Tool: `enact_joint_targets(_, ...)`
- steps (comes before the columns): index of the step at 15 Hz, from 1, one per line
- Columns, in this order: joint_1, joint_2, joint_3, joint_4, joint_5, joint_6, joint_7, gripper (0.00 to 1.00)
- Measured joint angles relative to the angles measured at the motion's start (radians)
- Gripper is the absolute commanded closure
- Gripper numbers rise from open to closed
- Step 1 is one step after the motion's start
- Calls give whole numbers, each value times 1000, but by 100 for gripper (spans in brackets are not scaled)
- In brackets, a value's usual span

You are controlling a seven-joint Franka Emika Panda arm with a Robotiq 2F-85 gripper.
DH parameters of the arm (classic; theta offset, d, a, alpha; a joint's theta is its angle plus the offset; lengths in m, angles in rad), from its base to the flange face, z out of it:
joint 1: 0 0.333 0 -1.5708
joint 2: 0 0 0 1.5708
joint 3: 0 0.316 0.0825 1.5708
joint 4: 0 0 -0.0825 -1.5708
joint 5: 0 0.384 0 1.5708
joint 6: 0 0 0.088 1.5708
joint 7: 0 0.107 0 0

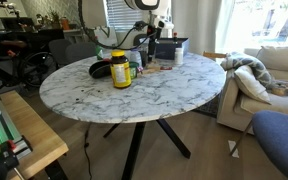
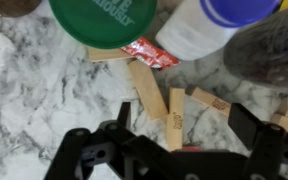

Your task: Move one block closer to the green bottle

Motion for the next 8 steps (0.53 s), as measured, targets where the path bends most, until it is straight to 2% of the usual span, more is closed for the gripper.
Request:
enact_joint_targets(4,-7,22,-36,12,-4,8,25,0)
enact_joint_targets(8,-6,41,-38,29,-4,10,56,0)
